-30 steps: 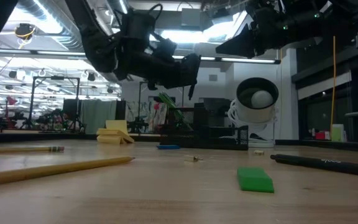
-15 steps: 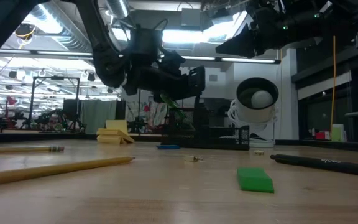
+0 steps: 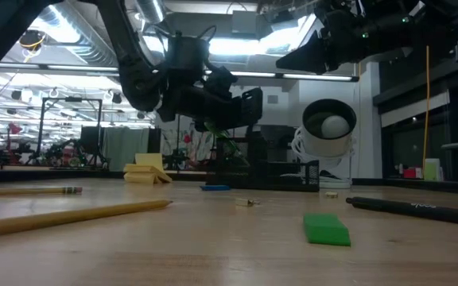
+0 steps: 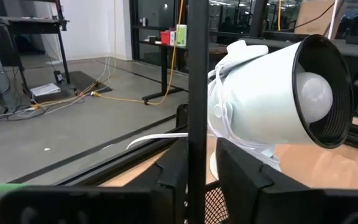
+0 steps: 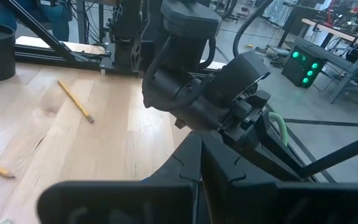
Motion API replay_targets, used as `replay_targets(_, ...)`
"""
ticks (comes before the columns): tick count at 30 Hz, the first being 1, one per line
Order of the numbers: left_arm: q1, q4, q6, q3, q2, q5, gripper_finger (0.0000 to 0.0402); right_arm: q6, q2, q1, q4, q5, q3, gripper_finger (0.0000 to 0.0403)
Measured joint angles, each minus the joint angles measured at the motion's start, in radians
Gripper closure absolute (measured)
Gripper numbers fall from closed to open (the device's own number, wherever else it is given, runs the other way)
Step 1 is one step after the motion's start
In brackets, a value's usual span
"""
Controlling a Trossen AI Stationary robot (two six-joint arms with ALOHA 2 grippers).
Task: Pick and place office supplies into organizer
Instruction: Put the black pen into the black desk organizer, then put the yellow sticky notes into the black desk organizer
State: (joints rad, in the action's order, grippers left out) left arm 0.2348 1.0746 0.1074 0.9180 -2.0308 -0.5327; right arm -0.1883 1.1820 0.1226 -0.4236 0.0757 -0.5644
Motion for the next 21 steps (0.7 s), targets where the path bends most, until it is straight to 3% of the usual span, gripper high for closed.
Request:
replay_targets(6, -0.007, 0.005, 0.001, 0.0, 0.0, 0.001, 0.0293, 0.0, 0.0, 0.0, 0.0, 0.0, 0.0, 0.0395)
replay_targets(15, -0.029, 0.035, -0.003, 0.0, 0.0, 0.009, 0.0288, 0.0, 0.0, 0.0, 0.0, 0.0, 0.0, 0.0395)
replay_targets(21, -0.065, 0.106, -0.141, 0.0, 0.011, 0.0, 0.0286, 0.0, 0.0, 0.0, 0.0, 0.0, 0.0, 0.0395)
